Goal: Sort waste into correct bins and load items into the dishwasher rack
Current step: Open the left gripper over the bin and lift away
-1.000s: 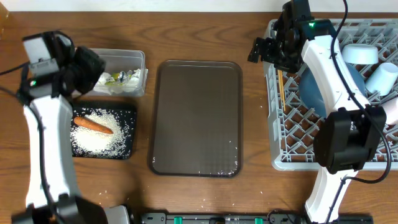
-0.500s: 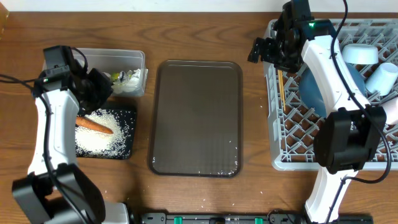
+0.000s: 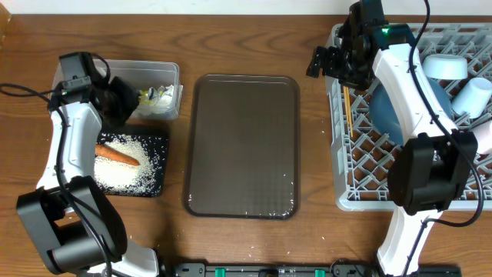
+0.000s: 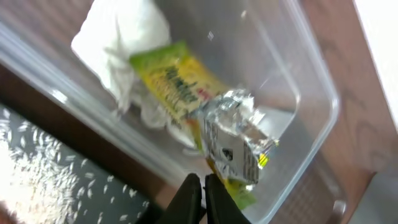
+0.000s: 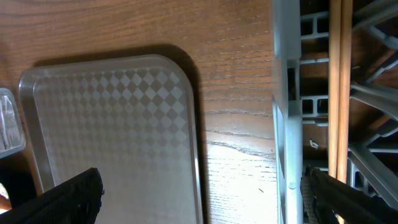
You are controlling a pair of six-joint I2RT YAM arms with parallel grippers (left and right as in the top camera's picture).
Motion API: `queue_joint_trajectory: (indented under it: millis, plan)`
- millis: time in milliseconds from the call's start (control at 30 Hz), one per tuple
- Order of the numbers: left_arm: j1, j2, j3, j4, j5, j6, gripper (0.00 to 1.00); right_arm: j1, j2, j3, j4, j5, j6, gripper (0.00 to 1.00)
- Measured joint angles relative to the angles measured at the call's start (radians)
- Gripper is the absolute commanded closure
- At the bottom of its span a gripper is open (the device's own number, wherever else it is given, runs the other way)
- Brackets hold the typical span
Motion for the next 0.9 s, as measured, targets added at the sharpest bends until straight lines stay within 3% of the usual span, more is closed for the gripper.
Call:
queue_joint_trajectory:
  millis: [533,900]
  plan:
    - [0.000,0.076,0.000,0.071,0.003,0.000,0.89,0.000,0.000,0.000,0.000,0.000,0.000,0.01]
    - [0.000,0.066,0.000,0.077,0.122,0.000,0.89,0.000,0.000,0.000,0.000,0.000,0.000,0.01]
